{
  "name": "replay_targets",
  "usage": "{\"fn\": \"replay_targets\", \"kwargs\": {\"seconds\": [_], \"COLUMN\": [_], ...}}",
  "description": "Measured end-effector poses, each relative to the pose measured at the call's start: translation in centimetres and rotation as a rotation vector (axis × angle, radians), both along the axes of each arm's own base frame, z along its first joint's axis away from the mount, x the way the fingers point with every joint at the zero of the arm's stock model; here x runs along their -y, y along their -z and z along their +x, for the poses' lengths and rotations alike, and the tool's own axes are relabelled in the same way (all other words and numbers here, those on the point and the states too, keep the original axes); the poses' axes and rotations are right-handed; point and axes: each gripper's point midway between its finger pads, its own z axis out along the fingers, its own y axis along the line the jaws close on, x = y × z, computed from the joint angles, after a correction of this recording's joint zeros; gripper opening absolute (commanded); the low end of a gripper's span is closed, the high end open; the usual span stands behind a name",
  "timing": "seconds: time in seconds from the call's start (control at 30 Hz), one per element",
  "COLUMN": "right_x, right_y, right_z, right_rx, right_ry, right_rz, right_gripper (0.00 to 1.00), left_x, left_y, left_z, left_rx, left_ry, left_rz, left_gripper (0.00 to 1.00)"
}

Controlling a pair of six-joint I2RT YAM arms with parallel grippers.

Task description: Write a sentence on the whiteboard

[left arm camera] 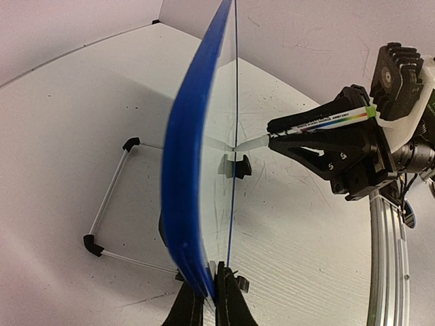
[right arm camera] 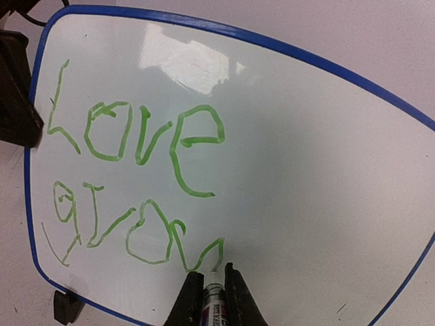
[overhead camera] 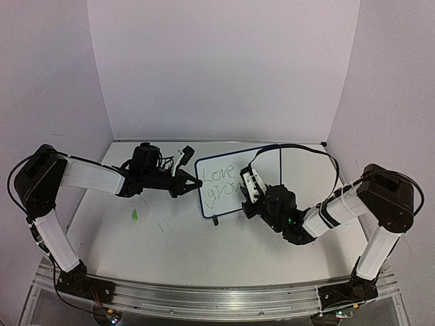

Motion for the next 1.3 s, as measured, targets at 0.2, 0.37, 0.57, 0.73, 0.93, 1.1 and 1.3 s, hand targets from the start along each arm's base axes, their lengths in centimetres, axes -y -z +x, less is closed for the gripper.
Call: {"fn": "replay_targets", "kwargs": {"seconds": [0.2, 0.37, 0.57, 0.73, 0.93, 1.1, 1.3], "right_x": [0.1, 0.8, 1.2, 1.2, 2.9, 3.2, 3.2], "right_y": [-0.2, -1.4, -1.8, -2.5, -5.0, -4.6, -3.3], "right_z": [0.0, 0.5, 0.8, 0.5, -1.0, -0.5, 0.1], "right_rx": [0.011, 0.036, 0.050, 0.054, 0.064, 0.050, 0.021], "right_ry": [-0.002, 0.021, 0.032, 0.015, -0.008, -0.008, -0.004], "right_rz": [-0.020, -0.019, -0.027, -0.014, 0.078, 0.094, 0.083], "right_gripper": [0.00, 0.00, 0.00, 0.00, 0.00, 0.00, 0.00], "left_x": [0.0, 0.0, 0.0, 0.1, 0.1, 0.2, 0.2], "left_y": [0.0, 0.0, 0.0, 0.0, -0.1, -0.1, -0.1], "left_z": [0.0, -0.1, -0.1, -0.1, -0.1, -0.1, -0.1], "left_rx": [0.000, 0.001, 0.001, 0.002, 0.009, 0.010, 0.011], "left_ry": [0.000, 0.004, 0.005, 0.007, 0.012, 0.014, 0.015], "left_rz": [0.000, -0.002, -0.002, -0.002, -0.001, -0.001, -0.001], "left_gripper": [0.00, 0.00, 0.00, 0.00, 0.00, 0.00, 0.00]}}
